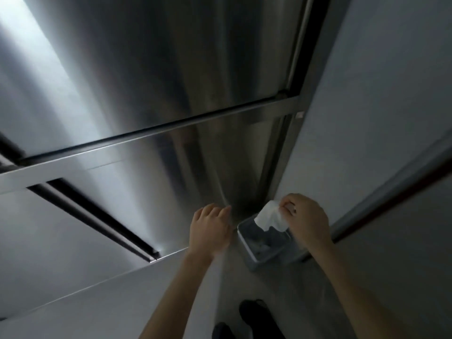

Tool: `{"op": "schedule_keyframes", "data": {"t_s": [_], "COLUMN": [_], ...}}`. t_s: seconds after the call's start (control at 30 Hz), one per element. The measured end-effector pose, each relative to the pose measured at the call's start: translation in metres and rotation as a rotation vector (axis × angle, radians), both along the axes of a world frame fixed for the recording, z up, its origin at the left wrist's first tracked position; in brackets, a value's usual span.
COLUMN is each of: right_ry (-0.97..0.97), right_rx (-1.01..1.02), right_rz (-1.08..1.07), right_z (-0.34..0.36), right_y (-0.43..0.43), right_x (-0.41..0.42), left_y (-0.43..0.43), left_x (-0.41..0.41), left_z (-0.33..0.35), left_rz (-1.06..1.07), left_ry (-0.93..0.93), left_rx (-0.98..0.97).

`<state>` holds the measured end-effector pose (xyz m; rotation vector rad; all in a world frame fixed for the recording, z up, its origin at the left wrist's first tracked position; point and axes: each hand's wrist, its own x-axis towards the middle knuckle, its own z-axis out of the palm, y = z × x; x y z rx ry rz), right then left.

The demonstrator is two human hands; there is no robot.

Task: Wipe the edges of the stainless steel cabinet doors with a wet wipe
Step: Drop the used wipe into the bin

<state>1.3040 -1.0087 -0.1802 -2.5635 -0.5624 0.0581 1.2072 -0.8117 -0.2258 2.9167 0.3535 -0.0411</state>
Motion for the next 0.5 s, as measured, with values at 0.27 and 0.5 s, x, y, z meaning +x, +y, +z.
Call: {"op": "schedule_keyframes", "data": {"t_s": [0.27,0.5], "right_ry": [0.002,0.075], "right_rx": [0.066,-0.047], "right_rz": [0.005,0.030], "right_z": [0.054,0.026], "right_y": [-0.052,-0.070], "right_x": [-0.049,-0.050], "left_y": [-0.056,-0.092], "left_x": [-0.047,-0.073], "left_z": [0.056,0.055], "left_rz": [0.028,0.083], "left_ry": [-0.009,0.001], "left_rx": [-0.044,-0.037]}}
